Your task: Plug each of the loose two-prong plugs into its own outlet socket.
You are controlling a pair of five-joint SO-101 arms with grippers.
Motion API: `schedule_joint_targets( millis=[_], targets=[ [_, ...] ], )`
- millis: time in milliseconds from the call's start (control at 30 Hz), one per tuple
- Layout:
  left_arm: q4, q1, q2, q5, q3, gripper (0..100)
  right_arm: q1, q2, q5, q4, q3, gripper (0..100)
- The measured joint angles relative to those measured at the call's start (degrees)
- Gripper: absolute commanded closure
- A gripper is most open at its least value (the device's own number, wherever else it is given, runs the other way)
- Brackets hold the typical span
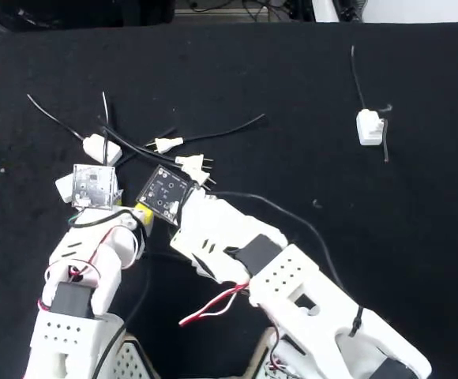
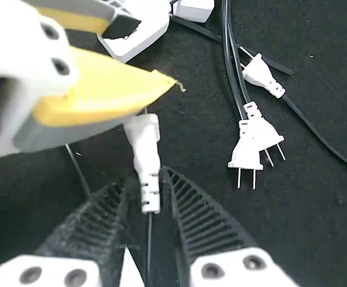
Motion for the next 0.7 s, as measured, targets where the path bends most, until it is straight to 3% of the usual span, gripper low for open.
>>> schedule_joint_targets(
  millis=[367,700],
  targets=[
    [0.0,0.0,0.0,-0.44,0.26,82,0.0,-0.26,-1.93,0.0,0.09,98.8],
    [-0.09,0.09,-0.09,-0.44,0.26,82,-0.35,-15.91,-2.99,0.62,6.77,98.8]
  ],
)
